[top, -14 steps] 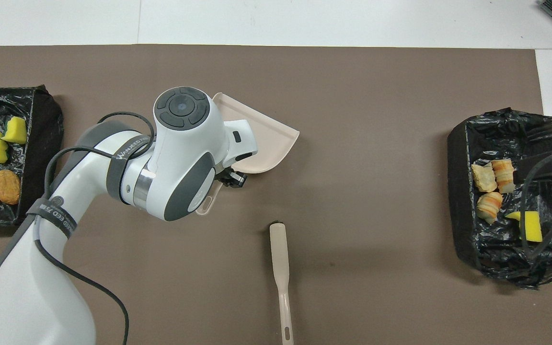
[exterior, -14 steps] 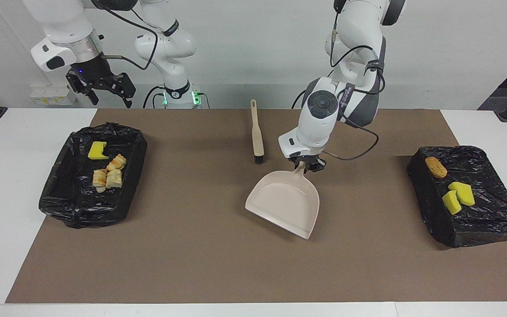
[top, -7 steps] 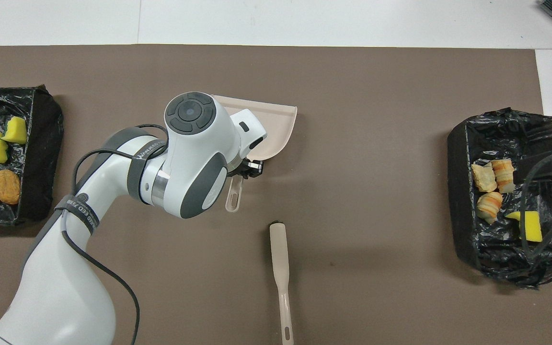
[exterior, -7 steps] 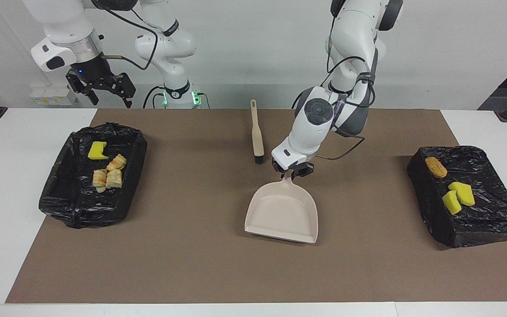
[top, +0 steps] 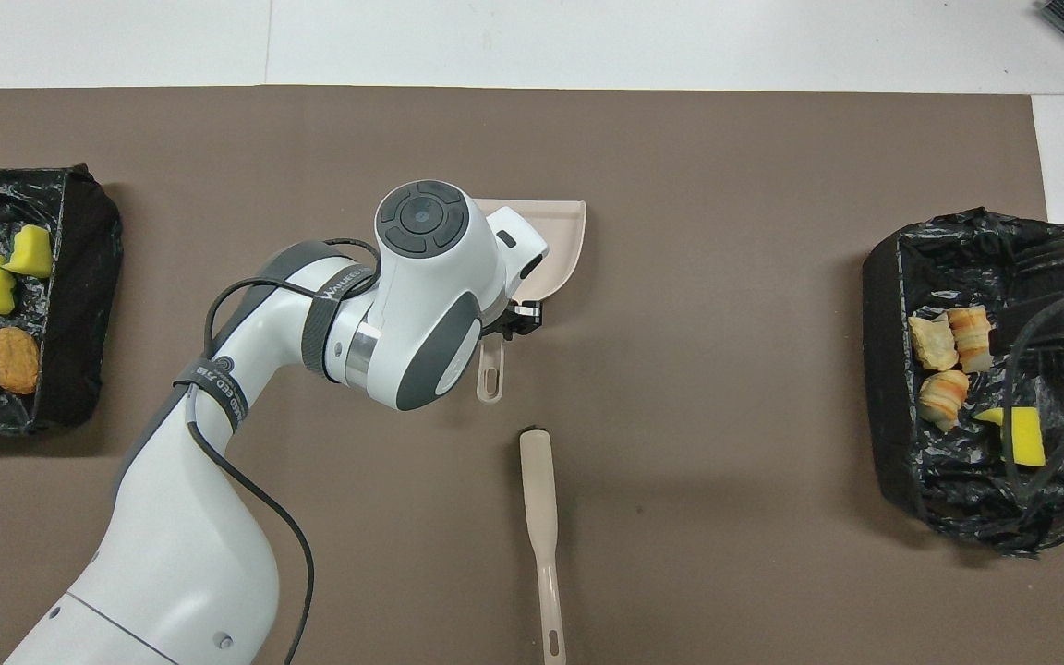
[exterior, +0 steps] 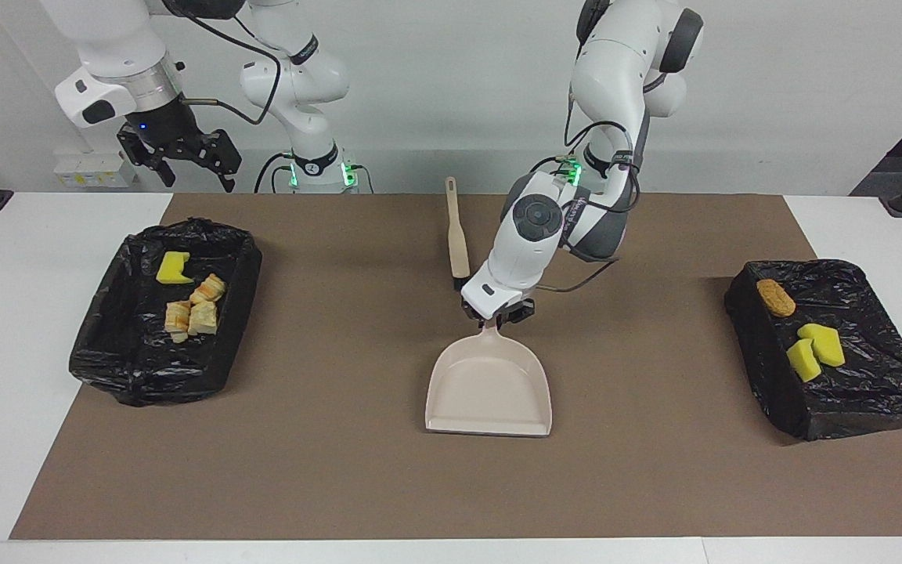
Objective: Sweep and dump trash in bin
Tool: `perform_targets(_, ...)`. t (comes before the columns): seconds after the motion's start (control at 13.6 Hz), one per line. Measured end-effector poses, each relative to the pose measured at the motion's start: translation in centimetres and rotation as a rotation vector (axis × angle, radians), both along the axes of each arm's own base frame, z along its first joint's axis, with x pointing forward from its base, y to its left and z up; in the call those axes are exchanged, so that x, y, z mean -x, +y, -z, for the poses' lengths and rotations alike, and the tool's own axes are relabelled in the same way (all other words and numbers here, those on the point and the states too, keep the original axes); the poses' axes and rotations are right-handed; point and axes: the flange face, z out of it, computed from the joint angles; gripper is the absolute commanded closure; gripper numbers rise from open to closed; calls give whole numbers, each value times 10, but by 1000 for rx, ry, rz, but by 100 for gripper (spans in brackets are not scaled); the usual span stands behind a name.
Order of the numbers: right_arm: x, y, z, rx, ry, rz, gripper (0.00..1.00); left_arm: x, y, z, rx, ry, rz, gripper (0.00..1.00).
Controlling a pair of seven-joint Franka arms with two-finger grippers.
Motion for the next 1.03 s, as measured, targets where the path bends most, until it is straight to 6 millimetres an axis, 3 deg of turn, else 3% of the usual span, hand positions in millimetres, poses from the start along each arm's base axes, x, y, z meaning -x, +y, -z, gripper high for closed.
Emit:
perform_targets(0.22,0,0,0,0,0,0,0,-3,8,-22,6,-21,-18,0)
perform_targets(0.37,0,0,0,0,0,0,0,-8,43,-44,-7,-22,-46,0)
perform_targets(0.51,0,0,0,0,0,0,0,-20,99,-62,-8,-32,-19,0)
perform_targets(0.74,0,0,0,0,0,0,0,-37,210,-95,-3,-50,44,0)
perform_targets(0.88,0,0,0,0,0,0,0,-29,281,-128,-1,-35,76,0)
perform_targets(1.03,0,0,0,0,0,0,0,-14,330,-163,-2,-49,103,0)
